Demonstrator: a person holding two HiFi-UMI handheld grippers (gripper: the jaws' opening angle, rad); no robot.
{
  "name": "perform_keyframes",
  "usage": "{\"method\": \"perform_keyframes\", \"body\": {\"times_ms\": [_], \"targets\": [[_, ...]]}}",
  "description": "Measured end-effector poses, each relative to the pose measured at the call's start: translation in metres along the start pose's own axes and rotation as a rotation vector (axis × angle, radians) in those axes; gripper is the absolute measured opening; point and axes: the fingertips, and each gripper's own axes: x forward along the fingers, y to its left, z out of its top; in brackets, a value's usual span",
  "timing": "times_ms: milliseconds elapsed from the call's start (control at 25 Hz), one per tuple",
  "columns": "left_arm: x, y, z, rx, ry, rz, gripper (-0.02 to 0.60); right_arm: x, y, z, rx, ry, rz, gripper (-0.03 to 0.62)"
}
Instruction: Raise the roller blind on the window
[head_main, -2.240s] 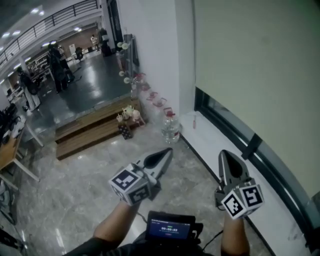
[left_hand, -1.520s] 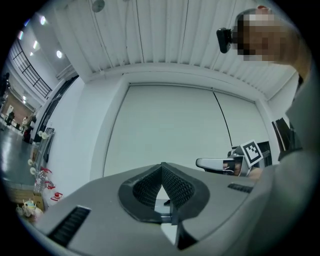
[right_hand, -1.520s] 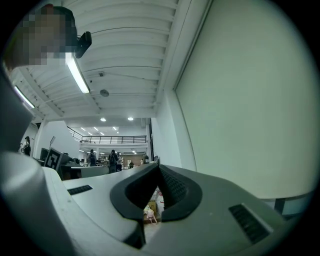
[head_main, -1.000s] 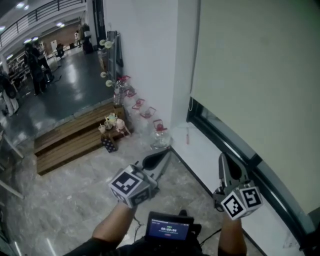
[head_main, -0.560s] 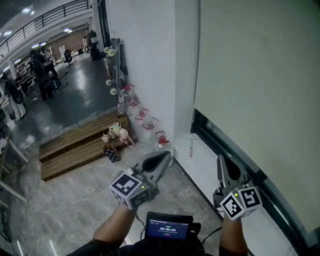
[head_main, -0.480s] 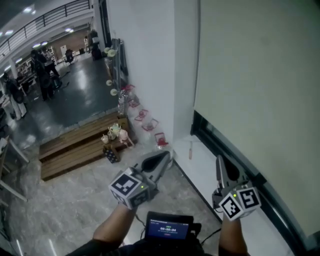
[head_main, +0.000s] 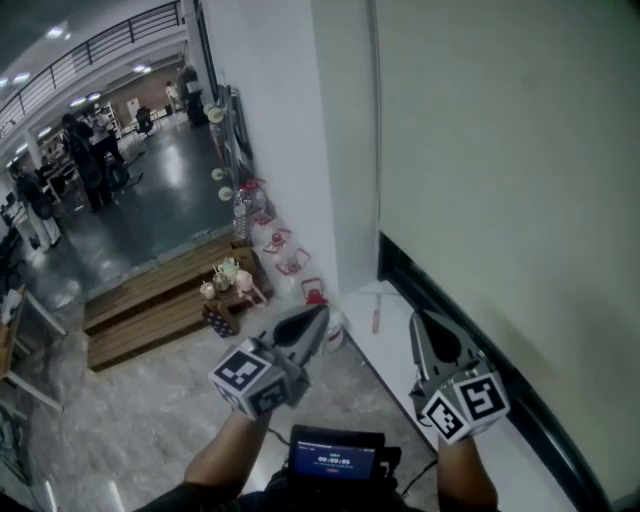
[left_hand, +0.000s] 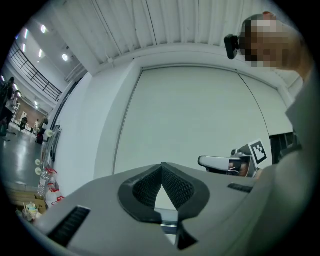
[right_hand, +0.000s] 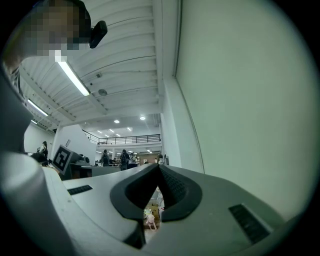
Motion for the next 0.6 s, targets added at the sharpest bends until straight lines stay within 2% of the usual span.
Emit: {"method": "perform_keyframes", "body": {"times_ms": [200,320,600], "targets": [[0.028,0.009,-0.008,0.016,0.024,0.010,-0.008,0.016,-0.029,-0.011,0.051,-0.008,0.018,0.002],[0.042,0.016,-0.011,0.010,0.029,0.004,-0.008,0.029,-0.031,-0.013,0.039,0.000,0.043,0.002],[0.070,0.060,-0.011,-0.014,0.000,-0.009,-0.008,0.069,-0.053,-0.025,0.033,0.012,0.016,0.002]]}}
